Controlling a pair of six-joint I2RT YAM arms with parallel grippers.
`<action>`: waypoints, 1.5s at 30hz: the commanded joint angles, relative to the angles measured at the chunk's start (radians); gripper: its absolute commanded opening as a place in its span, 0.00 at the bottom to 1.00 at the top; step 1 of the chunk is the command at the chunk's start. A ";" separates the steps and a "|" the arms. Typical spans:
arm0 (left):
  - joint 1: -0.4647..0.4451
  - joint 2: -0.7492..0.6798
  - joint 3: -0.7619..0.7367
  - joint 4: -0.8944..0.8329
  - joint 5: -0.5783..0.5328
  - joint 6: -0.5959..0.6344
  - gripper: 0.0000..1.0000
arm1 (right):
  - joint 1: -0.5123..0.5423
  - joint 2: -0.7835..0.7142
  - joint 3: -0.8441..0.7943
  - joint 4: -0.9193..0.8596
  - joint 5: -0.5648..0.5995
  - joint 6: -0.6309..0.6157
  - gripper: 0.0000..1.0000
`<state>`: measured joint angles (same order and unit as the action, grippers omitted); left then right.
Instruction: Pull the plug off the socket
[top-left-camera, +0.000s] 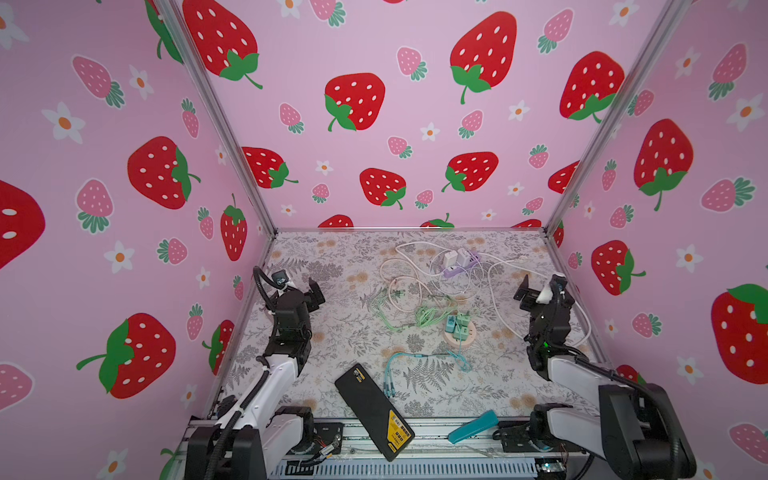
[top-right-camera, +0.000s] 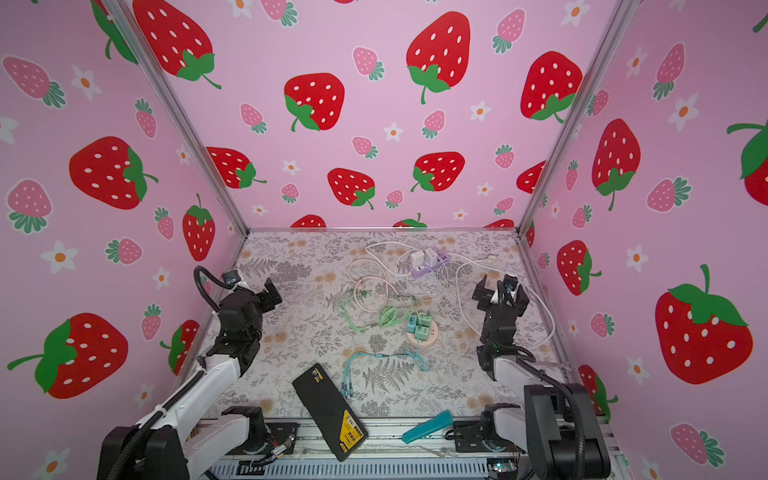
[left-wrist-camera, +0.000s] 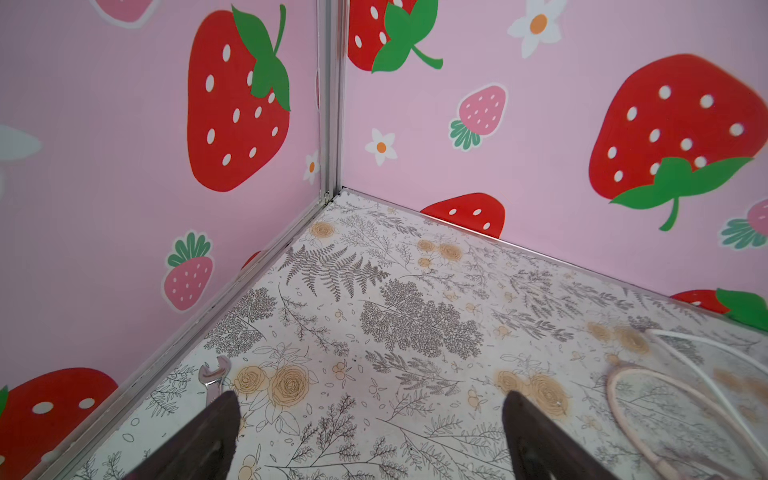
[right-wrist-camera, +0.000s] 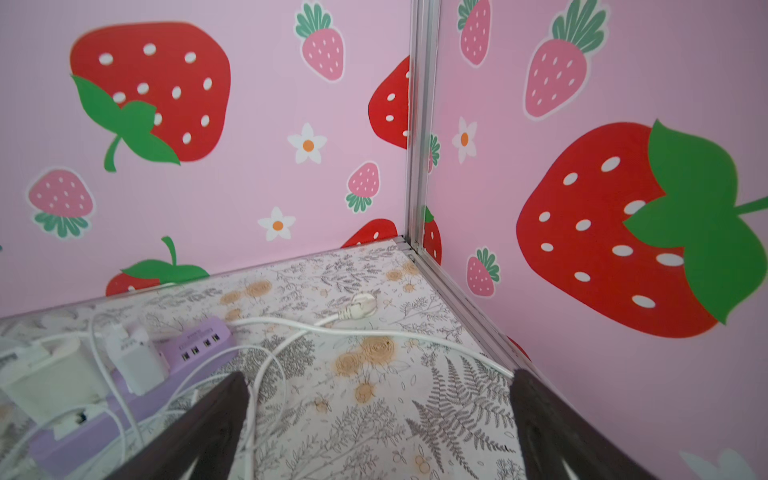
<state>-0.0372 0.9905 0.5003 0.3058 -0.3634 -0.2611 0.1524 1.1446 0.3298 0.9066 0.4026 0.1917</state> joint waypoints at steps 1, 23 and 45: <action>-0.016 -0.034 0.125 -0.284 0.050 -0.136 0.99 | 0.003 -0.065 0.116 -0.328 -0.009 0.201 1.00; -0.852 0.200 0.412 -0.344 0.127 -0.007 0.99 | 0.119 0.008 0.105 -0.301 -0.648 0.315 1.00; -1.097 0.750 0.664 -0.247 0.093 -0.095 0.98 | 0.115 0.066 0.138 -0.464 -0.514 0.359 0.99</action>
<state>-1.1343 1.7107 1.1179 0.0555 -0.2359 -0.3218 0.2710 1.2289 0.4385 0.4850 -0.0906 0.5419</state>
